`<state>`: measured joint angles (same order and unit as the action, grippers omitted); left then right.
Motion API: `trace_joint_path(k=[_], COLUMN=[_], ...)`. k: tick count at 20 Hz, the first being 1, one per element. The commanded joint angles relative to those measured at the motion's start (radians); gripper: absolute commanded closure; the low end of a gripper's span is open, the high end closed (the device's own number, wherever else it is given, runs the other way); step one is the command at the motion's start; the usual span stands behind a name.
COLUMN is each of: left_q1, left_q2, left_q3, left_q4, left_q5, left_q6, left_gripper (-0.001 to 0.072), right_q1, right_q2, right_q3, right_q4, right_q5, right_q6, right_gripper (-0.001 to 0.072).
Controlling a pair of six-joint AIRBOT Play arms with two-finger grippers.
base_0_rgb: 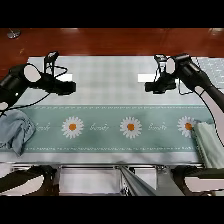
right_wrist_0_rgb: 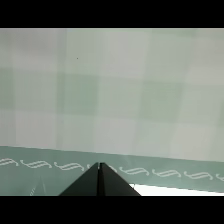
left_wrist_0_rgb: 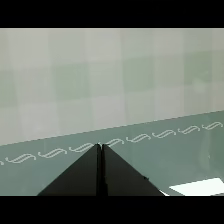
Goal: Fold the shirts.
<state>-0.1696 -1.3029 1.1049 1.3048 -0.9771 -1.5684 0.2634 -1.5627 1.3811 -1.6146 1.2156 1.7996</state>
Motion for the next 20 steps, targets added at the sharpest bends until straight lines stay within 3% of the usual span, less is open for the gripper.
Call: trace_joint_path(k=[1, 14, 16, 17, 18, 19, 20], left_q1=[0.001, 0.001, 0.002, 0.005, 0.009, 0.016, 0.029], left_q2=[0.0, -0.001, 0.0, 0.0, 0.0, 0.0, 0.001], left_q3=[0.0, 0.0, 0.0, 0.003, 0.016, 0.048, 0.095], left_q4=[0.0, 0.0, 0.002, 0.002, 0.012, 0.034, 0.082], left_q5=[0.0, 0.003, 0.076, 0.098, 0.095, 0.034, -0.06], left_q6=[0.0, 0.0, 0.001, 0.001, 0.014, 0.031, 0.032], left_gripper=[0.0665, 0.0665, 0.0659, 0.0495, 0.0016, 0.0006, 0.0007], right_q1=[0.0, 0.0, 0.0, -0.003, -0.006, -0.007, -0.007], right_q2=[-0.001, -0.001, -0.001, -0.001, -0.001, -0.001, 0.002], right_q3=[0.0, 0.0, 0.0, 0.0, 0.0, 0.0, 0.0], right_q4=[0.0, 0.001, 0.0, -0.002, 0.0, -0.002, -0.011], right_q5=[0.0, -0.011, -0.048, -0.043, -0.026, 0.005, 0.048], right_q6=[0.0, 0.0, 0.0, 0.016, 0.042, 0.043, -0.004], right_gripper=[0.0691, 0.069, 0.0686, 0.0536, 0.0139, 0.0077, 0.0079])
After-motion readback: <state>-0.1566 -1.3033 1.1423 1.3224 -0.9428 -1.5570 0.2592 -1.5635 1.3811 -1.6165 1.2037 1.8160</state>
